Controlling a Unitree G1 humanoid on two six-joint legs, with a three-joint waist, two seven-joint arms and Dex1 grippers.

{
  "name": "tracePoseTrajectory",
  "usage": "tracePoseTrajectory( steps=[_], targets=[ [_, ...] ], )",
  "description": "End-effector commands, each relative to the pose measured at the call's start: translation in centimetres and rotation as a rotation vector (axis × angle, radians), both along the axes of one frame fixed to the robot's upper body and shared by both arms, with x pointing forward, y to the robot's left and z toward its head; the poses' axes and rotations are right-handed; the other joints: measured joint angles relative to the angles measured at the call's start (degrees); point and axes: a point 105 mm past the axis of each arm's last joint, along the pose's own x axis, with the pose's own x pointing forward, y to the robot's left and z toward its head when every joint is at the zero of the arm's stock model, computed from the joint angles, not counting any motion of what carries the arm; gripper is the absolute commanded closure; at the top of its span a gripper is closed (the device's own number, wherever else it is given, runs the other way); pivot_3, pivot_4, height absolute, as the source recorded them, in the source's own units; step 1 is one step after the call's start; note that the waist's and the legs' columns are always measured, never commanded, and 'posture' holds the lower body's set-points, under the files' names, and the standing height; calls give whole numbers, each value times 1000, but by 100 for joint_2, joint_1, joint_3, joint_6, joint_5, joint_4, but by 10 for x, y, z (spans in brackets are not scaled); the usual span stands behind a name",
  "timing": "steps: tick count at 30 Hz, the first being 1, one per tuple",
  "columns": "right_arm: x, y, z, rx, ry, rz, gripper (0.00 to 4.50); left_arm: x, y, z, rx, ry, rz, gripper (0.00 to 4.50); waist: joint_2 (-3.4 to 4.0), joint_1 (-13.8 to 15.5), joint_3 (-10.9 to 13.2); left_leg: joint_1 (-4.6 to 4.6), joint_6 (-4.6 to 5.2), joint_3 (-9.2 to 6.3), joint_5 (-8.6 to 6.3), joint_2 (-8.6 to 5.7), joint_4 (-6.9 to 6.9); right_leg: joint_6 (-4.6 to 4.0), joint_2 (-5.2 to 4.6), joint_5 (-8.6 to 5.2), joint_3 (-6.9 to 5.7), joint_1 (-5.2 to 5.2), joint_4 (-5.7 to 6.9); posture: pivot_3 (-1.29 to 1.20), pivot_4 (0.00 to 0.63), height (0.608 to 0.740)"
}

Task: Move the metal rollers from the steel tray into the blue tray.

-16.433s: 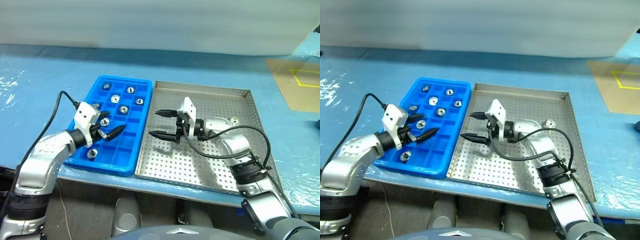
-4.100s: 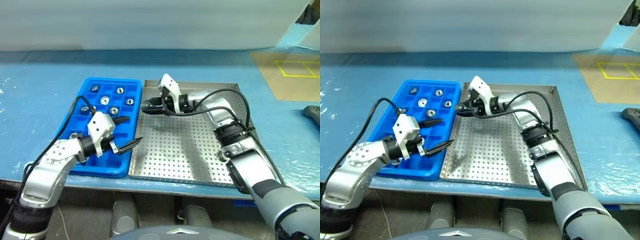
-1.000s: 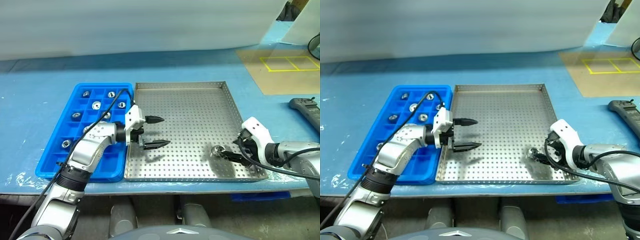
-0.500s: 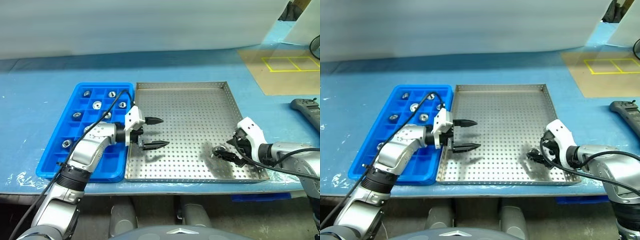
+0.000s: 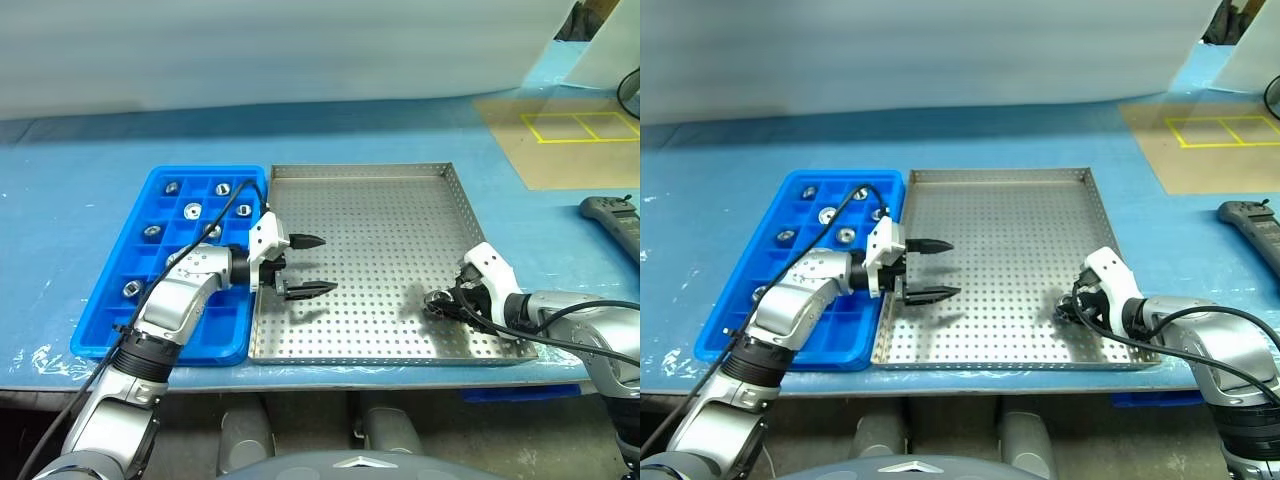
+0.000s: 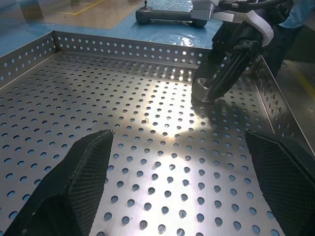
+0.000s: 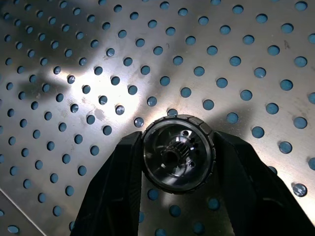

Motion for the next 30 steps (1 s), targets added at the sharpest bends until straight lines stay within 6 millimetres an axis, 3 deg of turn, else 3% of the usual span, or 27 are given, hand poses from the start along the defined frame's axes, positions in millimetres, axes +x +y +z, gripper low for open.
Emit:
tracePoseTrajectory(
  steps=[1, 7, 17, 24, 30],
  targets=[
    [6, -1, 8, -25, -51, 15, 2739, 0, 4, 9, -11, -42, 7, 0, 0, 1, 0, 0, 0, 0, 0, 0, 0, 0, 0, 0, 0, 0, 0, -187, 150, 740],
    [29, 28, 40, 83, -162, 94, 2739, -1, 16, 15, -1, -64, 52, 0, 1, -13, 0, 0, 0, 2, 0, 0, -3, 2, 0, 1, 1, -2, 4, -107, 150, 740],
    [64, 100, 63, 162, -237, 388, 2739, -22, 42, 33, 10, -93, 203, 0, 1, 118, 1, -11, -18, -3, 10, -5, -31, -34, -12, 19, -19, -16, -6, 103, 150, 740],
    [72, 138, 82, 217, -275, 591, 2739, -41, 59, 36, 24, -87, 329, 0, 1, 351, 3, -11, -18, -5, 10, -2, -35, -35, -13, 18, -26, -20, -6, 266, 150, 740],
    [67, 168, 91, 254, -279, 759, 2739, -59, 74, 37, 45, -82, 431, 0, -1, 548, 4, -17, -1, -8, 1, -2, -36, -35, -15, 17, -30, -22, -6, 365, 150, 740]
  ],
)
